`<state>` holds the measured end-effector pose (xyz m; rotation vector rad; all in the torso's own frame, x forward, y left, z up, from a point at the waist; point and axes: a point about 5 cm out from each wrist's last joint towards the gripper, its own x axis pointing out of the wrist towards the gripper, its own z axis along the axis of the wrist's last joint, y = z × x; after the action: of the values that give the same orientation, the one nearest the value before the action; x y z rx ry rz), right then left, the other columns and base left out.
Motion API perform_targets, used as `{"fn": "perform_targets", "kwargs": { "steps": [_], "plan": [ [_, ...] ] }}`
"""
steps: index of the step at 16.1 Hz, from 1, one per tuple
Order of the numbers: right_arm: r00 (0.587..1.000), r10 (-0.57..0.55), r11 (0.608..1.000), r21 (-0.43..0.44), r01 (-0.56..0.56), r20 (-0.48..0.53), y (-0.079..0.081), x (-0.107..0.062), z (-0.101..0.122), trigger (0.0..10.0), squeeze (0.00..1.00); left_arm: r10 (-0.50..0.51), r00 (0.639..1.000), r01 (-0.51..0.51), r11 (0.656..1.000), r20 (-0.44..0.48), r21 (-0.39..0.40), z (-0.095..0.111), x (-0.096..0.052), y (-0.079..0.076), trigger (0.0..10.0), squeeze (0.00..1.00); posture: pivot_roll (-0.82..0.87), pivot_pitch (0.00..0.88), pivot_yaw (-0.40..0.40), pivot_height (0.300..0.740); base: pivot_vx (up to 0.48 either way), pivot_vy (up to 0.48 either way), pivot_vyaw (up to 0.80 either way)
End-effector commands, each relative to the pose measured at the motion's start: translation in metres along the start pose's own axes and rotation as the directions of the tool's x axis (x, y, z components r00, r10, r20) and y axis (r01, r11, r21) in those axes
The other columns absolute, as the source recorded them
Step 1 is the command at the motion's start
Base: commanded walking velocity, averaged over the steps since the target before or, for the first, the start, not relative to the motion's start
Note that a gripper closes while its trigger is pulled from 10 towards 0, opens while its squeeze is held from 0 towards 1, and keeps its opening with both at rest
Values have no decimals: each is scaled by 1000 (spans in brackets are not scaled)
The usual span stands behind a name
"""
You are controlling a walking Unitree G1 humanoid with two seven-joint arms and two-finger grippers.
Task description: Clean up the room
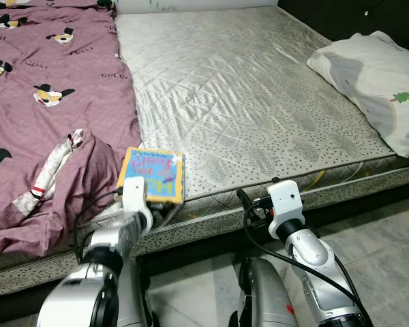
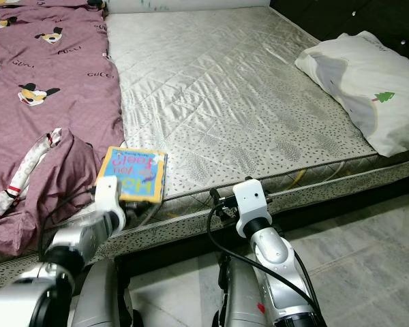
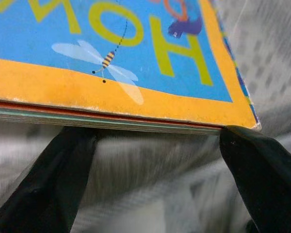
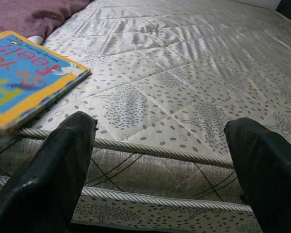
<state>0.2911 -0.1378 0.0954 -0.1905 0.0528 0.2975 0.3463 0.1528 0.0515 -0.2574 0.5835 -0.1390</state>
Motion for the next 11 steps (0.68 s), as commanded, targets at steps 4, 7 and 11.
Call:
{"fn": "perform_targets", "kwargs": {
  "steps": [4,7,11],
  "plan": [
    [1000,-18,1000,2,18,-1,-2,-2,1,10000,0,61,992,-52,996,114,-78,39,2,-1,10000,0,-96,70,-37,542,0,0,0],
    [1000,-21,1000,3,21,0,-2,-1,1,10000,0,64,990,-54,996,127,-77,45,2,-4,10000,0,-99,69,-34,542,0,0,0],
    [1000,-25,1000,6,25,1,0,-1,2,10000,0,-10,991,20,997,135,-77,53,5,-21,10000,0,-104,73,-31,542,0,0,0]
  ]
}}
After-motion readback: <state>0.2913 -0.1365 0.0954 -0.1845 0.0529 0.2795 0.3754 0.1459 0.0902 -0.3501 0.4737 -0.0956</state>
